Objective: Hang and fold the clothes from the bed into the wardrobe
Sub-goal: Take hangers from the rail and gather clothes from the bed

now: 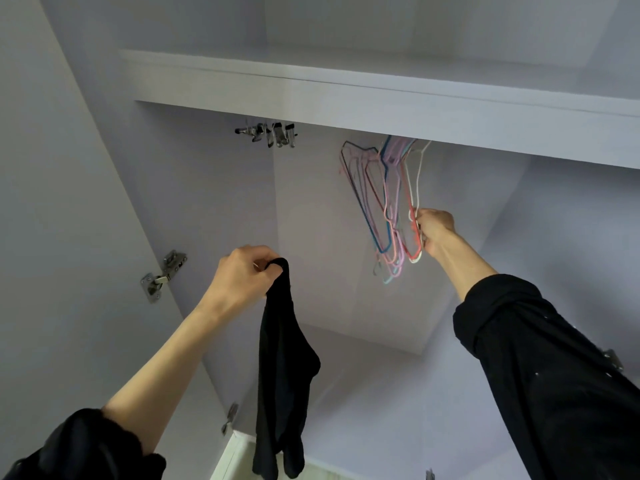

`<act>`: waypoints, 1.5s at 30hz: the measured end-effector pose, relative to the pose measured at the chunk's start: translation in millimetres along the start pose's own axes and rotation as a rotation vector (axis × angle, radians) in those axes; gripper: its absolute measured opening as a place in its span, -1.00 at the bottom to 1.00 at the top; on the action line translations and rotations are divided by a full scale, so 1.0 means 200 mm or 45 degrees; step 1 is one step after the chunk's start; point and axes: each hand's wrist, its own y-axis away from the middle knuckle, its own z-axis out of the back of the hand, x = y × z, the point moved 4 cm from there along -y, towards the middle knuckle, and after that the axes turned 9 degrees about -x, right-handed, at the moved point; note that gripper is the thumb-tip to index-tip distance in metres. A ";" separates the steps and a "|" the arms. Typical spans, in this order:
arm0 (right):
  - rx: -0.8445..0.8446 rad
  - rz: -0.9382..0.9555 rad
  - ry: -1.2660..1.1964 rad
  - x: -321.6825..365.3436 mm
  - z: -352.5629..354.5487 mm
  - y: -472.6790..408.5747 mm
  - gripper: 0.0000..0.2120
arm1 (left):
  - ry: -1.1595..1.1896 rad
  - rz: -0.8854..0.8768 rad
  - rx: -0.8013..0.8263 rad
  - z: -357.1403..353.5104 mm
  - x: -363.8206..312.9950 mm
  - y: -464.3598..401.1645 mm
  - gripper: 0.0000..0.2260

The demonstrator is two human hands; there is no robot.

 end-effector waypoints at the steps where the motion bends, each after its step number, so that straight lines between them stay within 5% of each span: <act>1: -0.009 0.011 -0.029 0.01 0.03 0.01 -0.73 | -0.013 -0.017 -0.002 -0.01 0.00 0.01 -0.84; 11: -0.053 0.009 -0.122 -0.04 0.22 0.00 -0.69 | -0.011 -0.034 0.068 -0.06 -0.02 0.10 -0.81; 20: -0.242 -0.061 -0.074 -0.28 0.45 0.09 -0.68 | -0.098 -0.059 -0.110 -0.09 0.01 0.14 -0.80; 25: -0.178 -0.290 -0.170 -0.55 0.58 0.29 -0.75 | 0.000 0.081 -0.074 -0.16 0.05 0.18 -0.85; 29: -0.233 -0.192 -0.331 -0.67 0.67 0.47 -0.66 | 0.194 0.178 0.018 -0.23 0.10 0.18 -0.78; 32: -0.183 -0.101 -0.323 -0.71 0.70 0.55 -0.68 | 0.444 0.305 0.089 -0.26 0.12 0.19 -0.73; 41: -0.048 -0.590 -0.309 -0.92 0.66 0.52 -0.72 | 0.208 0.283 0.150 -0.27 0.13 0.19 -0.78; 45: 0.119 -0.376 -0.111 -0.96 0.65 0.59 -0.75 | 0.143 0.263 0.179 -0.29 0.14 0.20 -0.80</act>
